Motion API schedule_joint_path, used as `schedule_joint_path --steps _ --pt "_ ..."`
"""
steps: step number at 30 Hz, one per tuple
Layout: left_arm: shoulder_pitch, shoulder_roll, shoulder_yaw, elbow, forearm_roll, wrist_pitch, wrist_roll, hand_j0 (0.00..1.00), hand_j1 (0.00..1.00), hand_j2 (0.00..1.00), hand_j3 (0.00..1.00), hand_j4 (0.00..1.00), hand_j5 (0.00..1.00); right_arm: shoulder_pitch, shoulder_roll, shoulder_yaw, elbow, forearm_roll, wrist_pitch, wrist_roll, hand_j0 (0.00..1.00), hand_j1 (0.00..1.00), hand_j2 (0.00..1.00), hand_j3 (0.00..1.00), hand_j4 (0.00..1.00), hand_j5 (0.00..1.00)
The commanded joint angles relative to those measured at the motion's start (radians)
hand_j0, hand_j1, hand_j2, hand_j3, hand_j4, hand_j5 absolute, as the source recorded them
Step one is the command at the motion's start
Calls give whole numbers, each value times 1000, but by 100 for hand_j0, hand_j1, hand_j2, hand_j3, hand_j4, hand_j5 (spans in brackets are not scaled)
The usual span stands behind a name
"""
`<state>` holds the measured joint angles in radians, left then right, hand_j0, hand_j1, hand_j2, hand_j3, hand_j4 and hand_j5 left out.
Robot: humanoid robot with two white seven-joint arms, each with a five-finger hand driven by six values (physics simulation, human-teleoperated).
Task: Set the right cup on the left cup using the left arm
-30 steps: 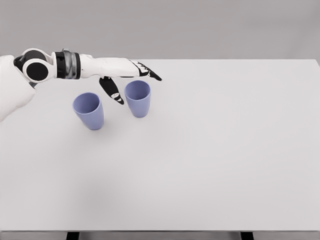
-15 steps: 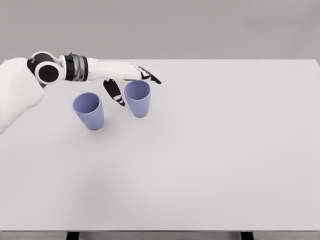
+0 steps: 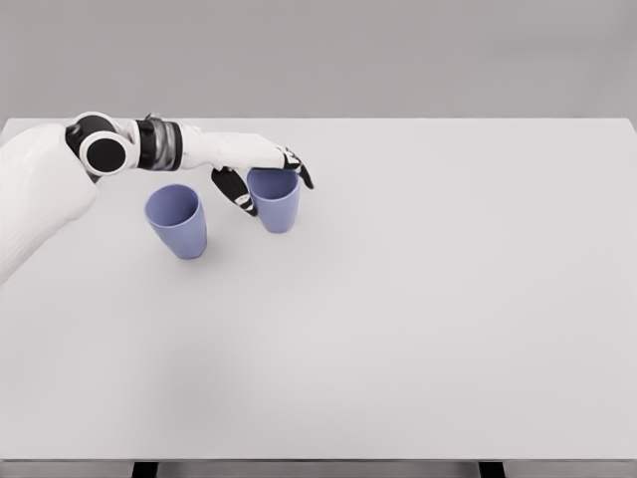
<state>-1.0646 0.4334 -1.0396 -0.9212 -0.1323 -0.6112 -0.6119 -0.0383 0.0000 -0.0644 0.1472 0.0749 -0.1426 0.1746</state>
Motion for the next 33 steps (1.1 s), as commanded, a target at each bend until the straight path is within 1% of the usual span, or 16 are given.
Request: schedule_joint_path --steps 1,2,3,4,5,8,10,15,17,19,21,25,33 --pt "0 5 1 -1 0 0 1 66 66 66 66 66 66 0 0 0 0 0 0 0 100 100 100 100 100 100" --pt "0 7 1 -2 0 0 1 66 66 66 66 66 66 0 0 0 0 0 0 0 100 100 100 100 100 100" --pt "0 11 7 -11 5 0 1 62 62 62 62 62 62 0 0 0 0 0 0 0 100 100 100 100 100 100" --pt "3 10 30 -18 7 0 1 61 61 61 61 61 61 0 0 0 0 0 0 0 100 100 100 100 100 100" --pt "3 10 33 -27 8 0 1 60 60 60 60 60 60 0 0 0 0 0 0 0 100 100 100 100 100 100" --pt "0 18 36 -74 13 0 1 58 58 58 58 58 58 0 0 0 0 0 0 0 100 100 100 100 100 100" --pt "-2 39 36 -99 28 0 1 58 58 58 58 58 58 0 0 0 0 0 0 0 100 100 100 100 100 100" --pt "-12 165 35 -255 146 0 1 57 57 57 57 57 57 0 0 0 0 0 0 0 100 100 100 100 100 100" --pt "-25 209 35 -303 174 0 1 57 57 57 57 57 57 0 0 0 0 0 0 0 100 100 100 100 100 100" --pt "-29 235 35 -341 200 0 1 56 56 56 56 56 56 0 0 0 0 0 0 0 100 100 100 100 100 100" --pt "-43 287 35 -389 241 0 1 55 55 55 55 55 55 0 0 0 0 0 0 0 100 100 100 100 100 100" --pt "-64 395 36 -461 306 0 1 55 55 55 55 55 55 0 0 0 0 0 0 0 100 100 100 100 100 100" --pt "-80 508 38 -473 332 0 1 56 56 56 56 56 56 0 0 0 0 0 0 0 100 100 100 100 100 100"
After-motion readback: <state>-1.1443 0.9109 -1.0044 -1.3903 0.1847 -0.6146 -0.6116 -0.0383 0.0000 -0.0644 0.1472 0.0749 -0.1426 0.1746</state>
